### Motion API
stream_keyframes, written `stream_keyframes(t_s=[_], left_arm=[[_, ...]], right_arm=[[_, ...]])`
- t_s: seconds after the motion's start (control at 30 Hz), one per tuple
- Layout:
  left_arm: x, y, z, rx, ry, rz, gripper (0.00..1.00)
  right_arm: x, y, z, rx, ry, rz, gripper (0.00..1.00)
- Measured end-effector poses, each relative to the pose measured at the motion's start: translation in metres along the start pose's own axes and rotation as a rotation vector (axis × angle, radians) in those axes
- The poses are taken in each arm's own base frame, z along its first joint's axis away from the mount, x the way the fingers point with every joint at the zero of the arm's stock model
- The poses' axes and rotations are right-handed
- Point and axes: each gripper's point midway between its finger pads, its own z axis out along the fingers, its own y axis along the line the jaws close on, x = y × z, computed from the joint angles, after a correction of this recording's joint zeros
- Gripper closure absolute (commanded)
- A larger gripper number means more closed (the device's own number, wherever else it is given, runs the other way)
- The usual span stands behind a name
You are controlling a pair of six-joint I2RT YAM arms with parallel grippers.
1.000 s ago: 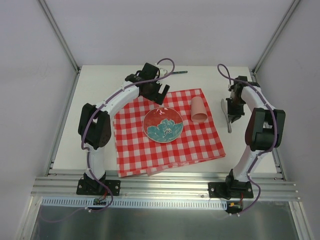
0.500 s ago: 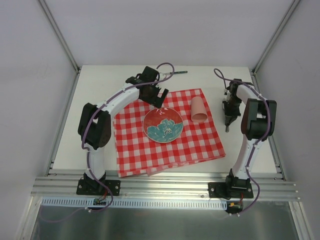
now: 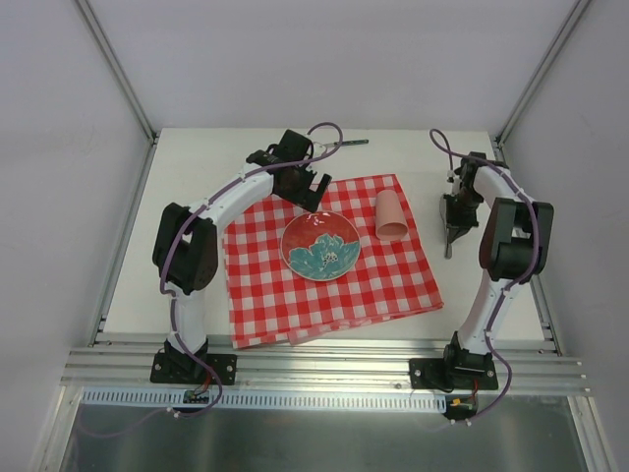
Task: Set the dinner table for one person
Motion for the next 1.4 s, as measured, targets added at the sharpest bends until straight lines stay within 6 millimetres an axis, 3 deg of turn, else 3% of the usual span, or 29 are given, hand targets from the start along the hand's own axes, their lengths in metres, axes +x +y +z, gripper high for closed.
stream_keyframes(t_s=[0.27,0.3,0.33,0.4,0.7,0.77,0.8,0.9,1.03,1.2,1.4], left_arm=[[-0.011,0.000,-0.004,0.000,-0.026,0.001,0.01],[-0.013,0.000,-0.005,0.001,-0.032,0.001,0.01],[-0.016,-0.001,-0.006,0.001,-0.039,0.001,0.01],[-0.019,-0.001,-0.008,0.001,-0.048,0.002,0.01],[-0.007,0.000,-0.003,0.001,-0.022,0.000,0.01],[-0.001,0.000,0.000,0.000,-0.006,0.000,0.01],[0.002,0.000,0.001,0.000,0.003,-0.001,0.01],[0.005,0.000,0.001,0.000,0.011,-0.001,0.01],[0.004,0.000,0.001,0.000,0.010,-0.001,0.01],[-0.002,0.000,-0.001,0.000,-0.005,0.000,0.01],[-0.005,-0.001,-0.003,0.002,-0.014,-0.002,0.01]], right_arm=[[0.015,0.005,-0.026,-0.020,-0.052,0.012,0.99],[0.017,0.005,-0.025,-0.019,-0.048,0.012,0.80],[0.018,0.005,-0.024,-0.020,-0.046,0.015,0.69],[0.019,0.005,-0.020,-0.018,-0.034,0.017,0.57],[0.015,0.004,0.014,-0.018,0.036,0.020,0.55],[0.015,0.003,0.016,-0.012,0.044,0.021,0.58],[0.015,0.003,0.016,-0.012,0.044,0.019,0.74],[0.016,0.001,0.015,-0.002,0.050,0.017,0.98],[0.024,0.004,0.010,-0.018,0.053,0.017,1.00],[0.051,0.010,0.009,-0.047,0.110,0.019,1.00],[0.050,0.011,0.006,-0.050,0.097,0.021,1.00]])
